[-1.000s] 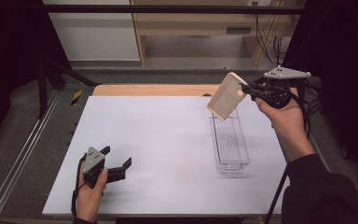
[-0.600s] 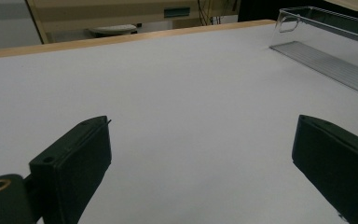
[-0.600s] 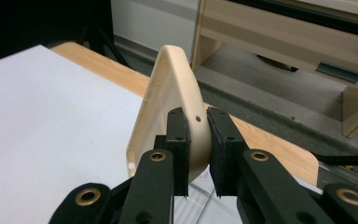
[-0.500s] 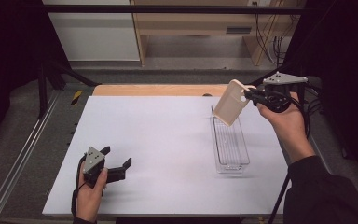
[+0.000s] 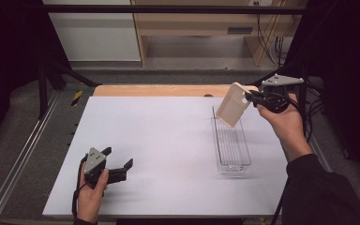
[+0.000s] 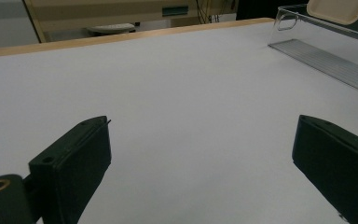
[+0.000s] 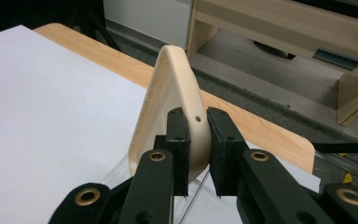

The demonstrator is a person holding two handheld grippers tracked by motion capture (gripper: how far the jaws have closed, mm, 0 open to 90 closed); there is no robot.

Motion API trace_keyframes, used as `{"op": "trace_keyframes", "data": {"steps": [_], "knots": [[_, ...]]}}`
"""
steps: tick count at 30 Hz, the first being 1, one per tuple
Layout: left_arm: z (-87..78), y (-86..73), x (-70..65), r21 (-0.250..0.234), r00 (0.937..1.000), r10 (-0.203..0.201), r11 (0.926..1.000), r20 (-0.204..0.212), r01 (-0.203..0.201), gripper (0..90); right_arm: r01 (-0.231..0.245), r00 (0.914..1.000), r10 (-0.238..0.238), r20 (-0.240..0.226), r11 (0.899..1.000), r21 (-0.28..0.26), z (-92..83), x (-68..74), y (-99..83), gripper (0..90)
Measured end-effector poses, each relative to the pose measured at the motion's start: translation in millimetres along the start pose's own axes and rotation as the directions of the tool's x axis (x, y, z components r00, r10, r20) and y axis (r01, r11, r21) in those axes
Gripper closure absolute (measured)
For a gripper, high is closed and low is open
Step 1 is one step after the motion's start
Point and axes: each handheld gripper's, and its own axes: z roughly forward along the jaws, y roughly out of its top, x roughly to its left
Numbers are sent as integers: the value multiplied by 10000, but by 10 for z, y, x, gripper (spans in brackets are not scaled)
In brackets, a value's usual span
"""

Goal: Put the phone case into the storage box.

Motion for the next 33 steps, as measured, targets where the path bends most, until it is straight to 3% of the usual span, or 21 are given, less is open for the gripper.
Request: {"op": "trace_keyframes", "data": {"steps": [15,33], "knots": [[6,-5,11,22,10000,2,10000,5,-2,42,184,9998,-189,76,9984,540,365,-21,-134,793],[22,-5,3,67,9999,50,10000,96,-51,35,334,9992,-350,181,9963,798,575,12,-165,792]]}}
